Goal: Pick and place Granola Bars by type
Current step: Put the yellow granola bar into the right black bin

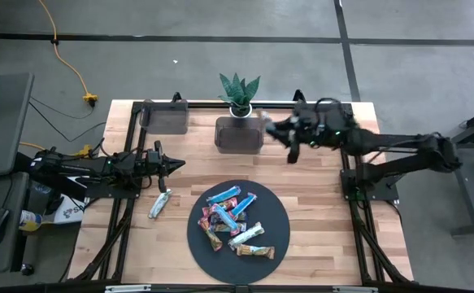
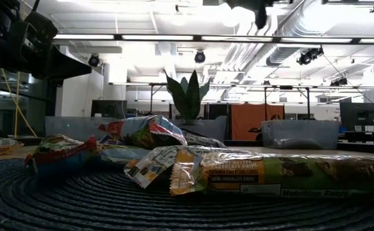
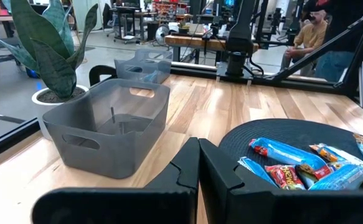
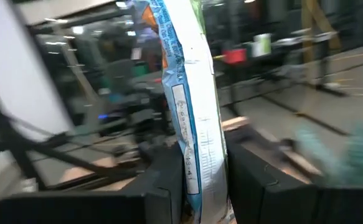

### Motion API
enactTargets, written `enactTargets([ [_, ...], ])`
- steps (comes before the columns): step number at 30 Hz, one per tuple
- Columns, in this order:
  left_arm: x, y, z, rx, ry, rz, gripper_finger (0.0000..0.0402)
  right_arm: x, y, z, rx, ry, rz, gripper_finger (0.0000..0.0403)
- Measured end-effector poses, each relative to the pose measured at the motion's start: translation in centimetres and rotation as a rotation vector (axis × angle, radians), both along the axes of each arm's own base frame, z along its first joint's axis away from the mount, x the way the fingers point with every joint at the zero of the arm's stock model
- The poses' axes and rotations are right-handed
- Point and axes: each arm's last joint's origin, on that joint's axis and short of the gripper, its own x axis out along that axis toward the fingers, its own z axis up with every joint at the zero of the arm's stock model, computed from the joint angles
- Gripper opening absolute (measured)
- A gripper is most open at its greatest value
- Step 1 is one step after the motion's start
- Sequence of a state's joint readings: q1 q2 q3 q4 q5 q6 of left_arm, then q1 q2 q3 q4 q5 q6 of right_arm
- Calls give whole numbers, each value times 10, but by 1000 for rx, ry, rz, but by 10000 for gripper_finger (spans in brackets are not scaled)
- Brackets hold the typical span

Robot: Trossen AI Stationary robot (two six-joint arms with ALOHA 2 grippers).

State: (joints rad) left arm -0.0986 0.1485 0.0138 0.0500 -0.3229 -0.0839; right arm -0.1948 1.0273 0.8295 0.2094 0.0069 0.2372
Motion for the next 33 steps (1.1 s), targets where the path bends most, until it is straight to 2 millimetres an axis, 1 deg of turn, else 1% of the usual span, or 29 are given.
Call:
enactTargets([
  [3, 0, 0, 0, 0, 0, 0, 1, -24, -8, 7, -22, 34, -109, 87],
  [7, 0, 0, 0, 0, 0, 0, 1, -51, -16, 7, -40, 122, -275, 87],
  [11, 0, 0, 0, 0, 0, 0, 1, -67, -24, 0, -46, 240, -397, 87],
  [15, 0, 0, 0, 0, 0, 0, 1, -73, -31, -8, -40, 335, -444, 87],
  [19, 0, 0, 0, 0, 0, 0, 1, -75, -37, -13, -21, 388, -464, 87],
  [23, 0, 0, 0, 0, 0, 0, 1, -79, -41, -15, -16, 447, -487, 87],
  [24, 0, 0, 0, 0, 0, 0, 1, -81, -42, -14, -19, 479, -492, 87],
  [27, 0, 0, 0, 0, -1, 0, 1, -83, -46, -3, -28, 575, -515, 87],
  [33, 0, 0, 0, 0, 0, 0, 1, -81, -61, 20, -55, 855, -562, 87],
])
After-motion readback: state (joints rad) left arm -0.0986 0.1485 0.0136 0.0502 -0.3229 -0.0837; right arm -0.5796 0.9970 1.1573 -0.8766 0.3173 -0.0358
